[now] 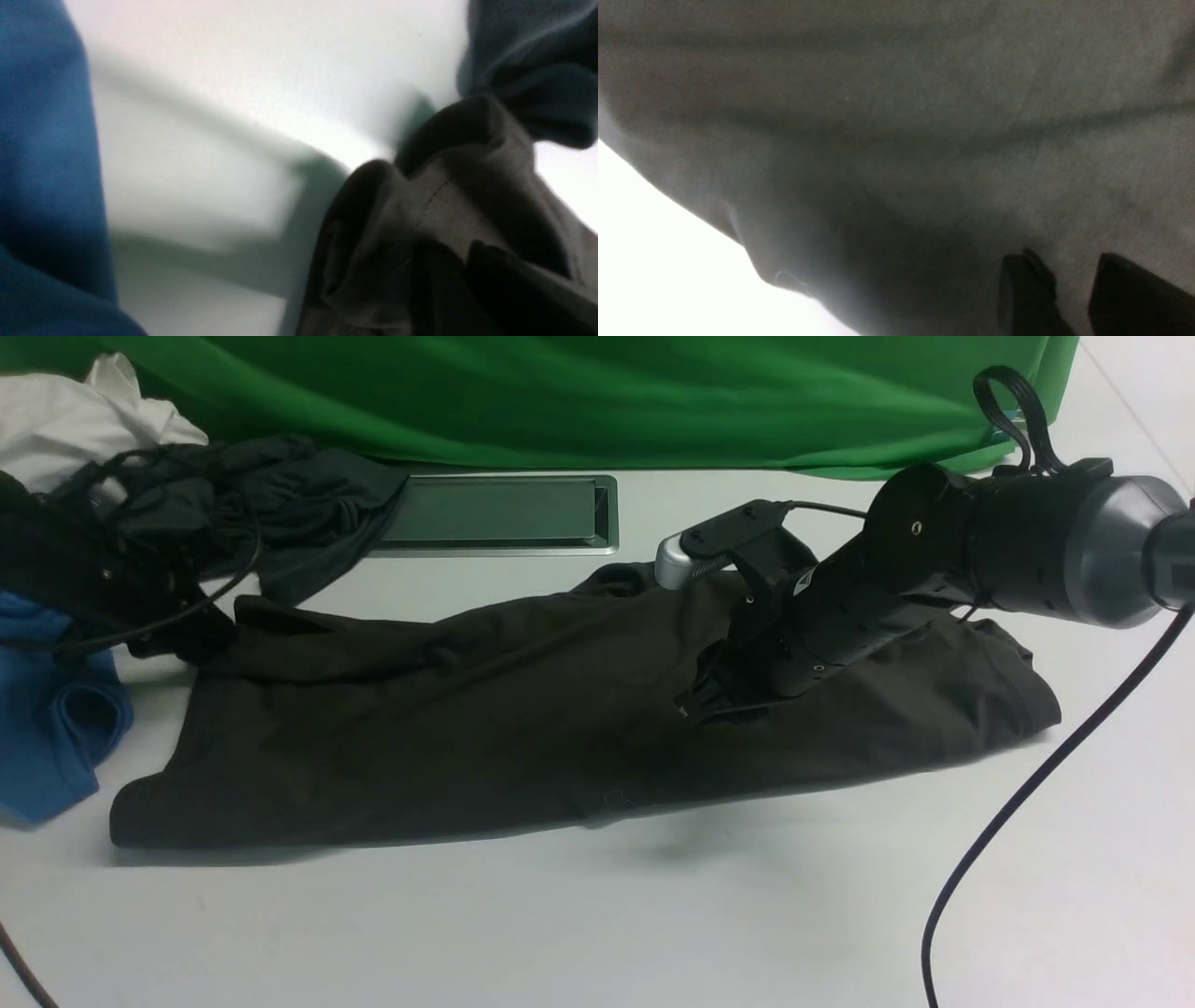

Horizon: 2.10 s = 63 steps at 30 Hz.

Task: Fold a long-sleeved shirt on a white desktop.
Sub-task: 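Grasp the waist and leg ends of the folded dark trousers and straighten them on the table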

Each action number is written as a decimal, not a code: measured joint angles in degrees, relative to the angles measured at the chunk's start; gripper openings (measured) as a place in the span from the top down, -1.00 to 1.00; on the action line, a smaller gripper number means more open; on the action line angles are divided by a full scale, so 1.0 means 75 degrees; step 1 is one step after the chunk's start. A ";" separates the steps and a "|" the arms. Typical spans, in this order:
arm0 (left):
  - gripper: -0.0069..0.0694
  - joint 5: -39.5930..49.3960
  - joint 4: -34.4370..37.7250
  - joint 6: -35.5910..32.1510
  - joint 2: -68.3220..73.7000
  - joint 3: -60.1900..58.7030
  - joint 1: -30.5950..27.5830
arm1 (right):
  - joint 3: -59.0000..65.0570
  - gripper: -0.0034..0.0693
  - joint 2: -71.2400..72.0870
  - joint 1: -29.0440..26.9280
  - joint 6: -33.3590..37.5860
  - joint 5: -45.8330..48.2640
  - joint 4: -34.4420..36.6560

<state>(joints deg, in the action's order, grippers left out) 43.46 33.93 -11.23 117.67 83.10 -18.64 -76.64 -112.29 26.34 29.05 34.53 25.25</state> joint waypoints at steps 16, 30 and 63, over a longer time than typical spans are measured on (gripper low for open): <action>0.54 0.0397 -0.1760 0.0928 -0.0330 0.0382 -0.0016 | 0.0000 0.30 0.0000 0.0000 -0.0014 0.0024 0.0009; -0.43 0.0437 -0.1172 0.0732 0.0243 0.0525 -0.0016 | 0.0000 0.30 0.0000 0.0000 -0.0021 0.0009 0.0019; 0.71 0.0402 -0.1019 0.1587 0.0735 0.1567 -0.0016 | 0.0000 0.25 0.0000 0.0000 -0.0021 0.0009 0.0026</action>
<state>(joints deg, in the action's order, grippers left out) 46.48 26.29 0.68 123.18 94.85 -18.75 -76.64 -112.29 26.34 28.89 34.60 25.45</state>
